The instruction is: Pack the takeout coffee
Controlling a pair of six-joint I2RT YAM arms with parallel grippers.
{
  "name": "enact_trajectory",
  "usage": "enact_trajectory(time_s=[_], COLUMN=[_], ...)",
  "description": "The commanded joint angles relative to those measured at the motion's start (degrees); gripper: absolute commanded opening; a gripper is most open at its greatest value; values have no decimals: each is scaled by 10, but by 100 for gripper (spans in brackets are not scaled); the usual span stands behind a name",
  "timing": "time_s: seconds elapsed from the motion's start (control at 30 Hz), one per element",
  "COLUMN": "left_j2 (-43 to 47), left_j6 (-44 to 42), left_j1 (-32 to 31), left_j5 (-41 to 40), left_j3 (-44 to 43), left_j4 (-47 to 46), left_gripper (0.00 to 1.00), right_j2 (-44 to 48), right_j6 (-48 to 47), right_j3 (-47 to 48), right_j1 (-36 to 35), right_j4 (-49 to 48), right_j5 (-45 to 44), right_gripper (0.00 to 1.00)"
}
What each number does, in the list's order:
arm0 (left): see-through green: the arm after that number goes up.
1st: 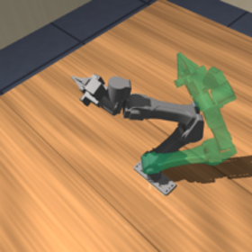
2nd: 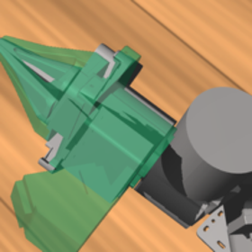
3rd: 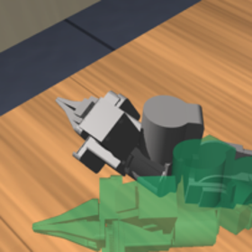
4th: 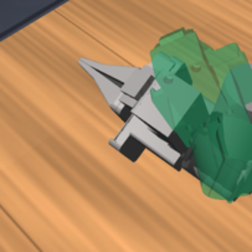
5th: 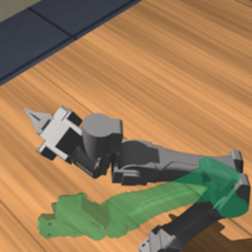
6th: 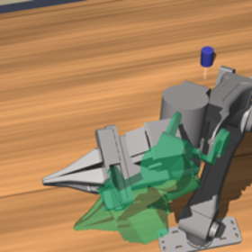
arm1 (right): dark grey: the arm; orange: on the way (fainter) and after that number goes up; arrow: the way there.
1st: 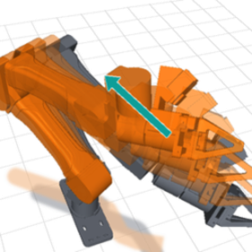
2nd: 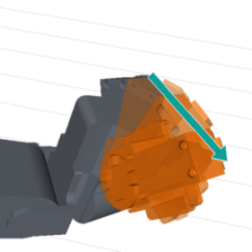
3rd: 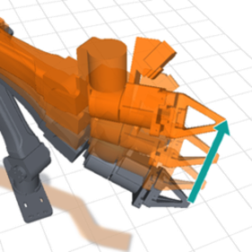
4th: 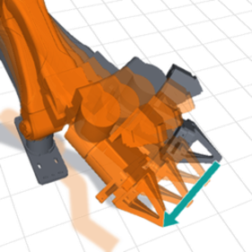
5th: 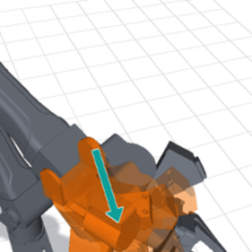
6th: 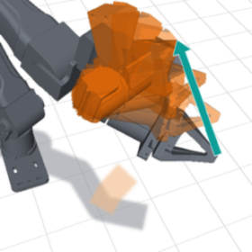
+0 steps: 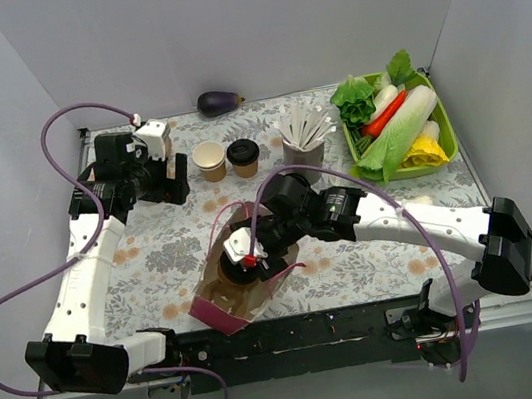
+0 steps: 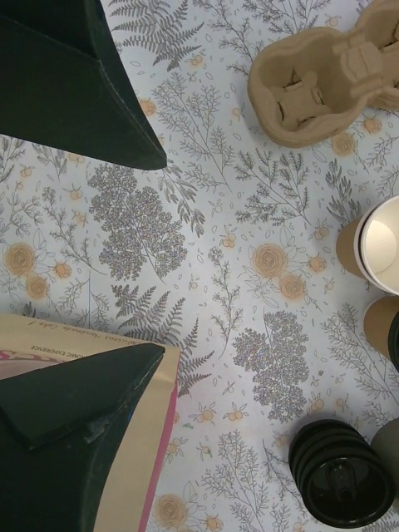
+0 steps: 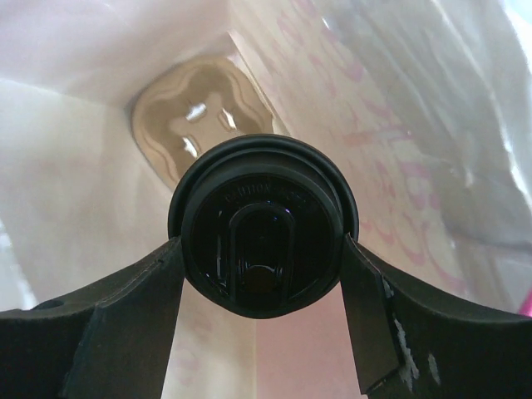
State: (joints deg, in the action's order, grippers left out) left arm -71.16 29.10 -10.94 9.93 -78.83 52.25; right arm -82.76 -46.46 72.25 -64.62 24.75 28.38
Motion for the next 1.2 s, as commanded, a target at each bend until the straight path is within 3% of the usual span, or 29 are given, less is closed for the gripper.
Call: enact_trajectory(time_s=[0.0,0.2,0.3,0.4,0.47,0.57,0.7,0.73,0.83,0.97,1.17], left_j2=[16,14,12,1,-13,-27,-11,-7,15,37,54], left_j6=[10,2,-11,-19,-22,-26,-43,-56,-40,-56,-64], left_j1=[1,1,1,1,1,2,4,4,3,2,2], left_j5=[-24,-17,-11,-4,10,23,124,210,314,368,349], left_j3=[-21,-26,-13,-9,-13,-26,-48,-71,-86,-82,-60], left_j4=[-6,0,-10,-20,-20,-7,25,56,87,111,109], left_gripper=[87,87,87,87,87,86,86,87,89,90,90], right_j2=[21,70,84,93,90,82,67,60,33,7,23], right_j6=[40,68,122,166,151,55,-81,-94,-78,14,10], right_j3=[-39,-69,-72,-52,-41,-33,-27,-23,3,13,-2], right_j1=[1,5,43,110,99,59,47,47,51,57,57], right_j4=[-94,-63,-23,19,48,91,105,107,90,22,35], right_j5=[-103,-223,-232,-173,-135,-31,-8,-10,-20,-19,-40], right_gripper=[1,1,1,1,1,1,1,1,1,1,1])
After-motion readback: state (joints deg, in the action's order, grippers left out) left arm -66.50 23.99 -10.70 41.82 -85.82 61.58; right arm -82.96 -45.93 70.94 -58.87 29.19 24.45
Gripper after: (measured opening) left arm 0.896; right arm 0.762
